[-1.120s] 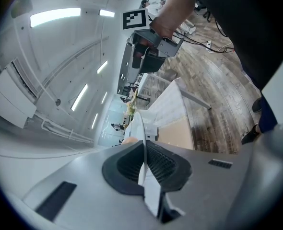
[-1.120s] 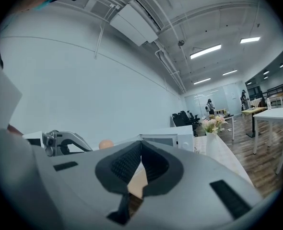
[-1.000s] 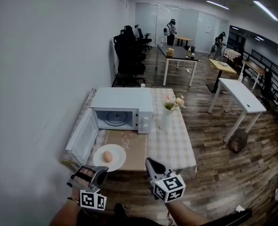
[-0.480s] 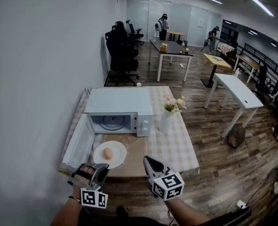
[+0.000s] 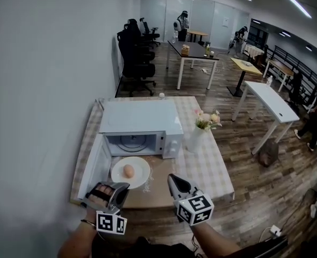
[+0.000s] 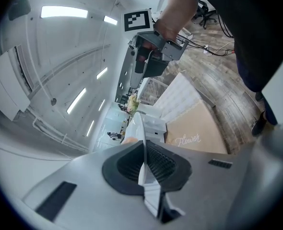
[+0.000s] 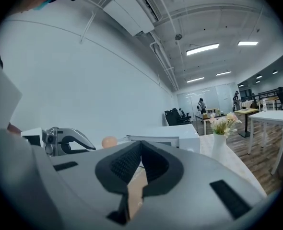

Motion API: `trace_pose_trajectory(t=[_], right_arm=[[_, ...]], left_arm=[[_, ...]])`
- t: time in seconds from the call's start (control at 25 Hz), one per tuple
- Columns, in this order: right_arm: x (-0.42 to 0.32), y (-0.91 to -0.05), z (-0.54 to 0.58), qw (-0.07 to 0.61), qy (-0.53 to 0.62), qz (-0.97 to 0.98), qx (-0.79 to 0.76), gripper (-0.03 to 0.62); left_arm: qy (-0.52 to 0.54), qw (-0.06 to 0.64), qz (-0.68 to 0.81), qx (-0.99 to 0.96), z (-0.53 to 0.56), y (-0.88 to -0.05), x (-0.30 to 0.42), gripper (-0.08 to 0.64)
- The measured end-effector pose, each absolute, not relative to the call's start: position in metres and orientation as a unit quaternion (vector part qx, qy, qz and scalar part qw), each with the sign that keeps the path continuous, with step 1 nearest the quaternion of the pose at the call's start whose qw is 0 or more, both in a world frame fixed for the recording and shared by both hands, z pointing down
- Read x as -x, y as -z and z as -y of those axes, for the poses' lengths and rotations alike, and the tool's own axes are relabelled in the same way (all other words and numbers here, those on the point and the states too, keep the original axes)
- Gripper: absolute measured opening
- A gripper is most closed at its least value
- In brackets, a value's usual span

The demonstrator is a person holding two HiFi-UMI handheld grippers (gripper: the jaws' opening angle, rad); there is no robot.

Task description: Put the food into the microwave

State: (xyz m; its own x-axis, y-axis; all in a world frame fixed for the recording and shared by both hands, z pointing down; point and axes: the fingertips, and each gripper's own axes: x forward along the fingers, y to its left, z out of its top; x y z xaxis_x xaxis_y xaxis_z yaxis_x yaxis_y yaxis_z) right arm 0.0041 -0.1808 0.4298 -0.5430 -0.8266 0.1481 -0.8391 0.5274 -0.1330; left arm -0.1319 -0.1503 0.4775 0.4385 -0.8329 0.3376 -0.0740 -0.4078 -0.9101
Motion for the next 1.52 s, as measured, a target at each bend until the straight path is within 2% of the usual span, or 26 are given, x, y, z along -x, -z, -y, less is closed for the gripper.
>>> trace_pose_trajectory(t=[0.56,1.52], right_arm=[[0.017,-0.453,0.239,0.045,-0.109,0.875,-0.470,0.008],[0.013,-0.483,0.346,0.066,-0.131,0.910,-0.387,0.009]], left_arm=[[0.438,0.441,-0.301,0.723,0.199,-0.500,0.145,0.018],[0.507,0.358,-0.324,0.714,0.315,-0.571,0.133,0.018]])
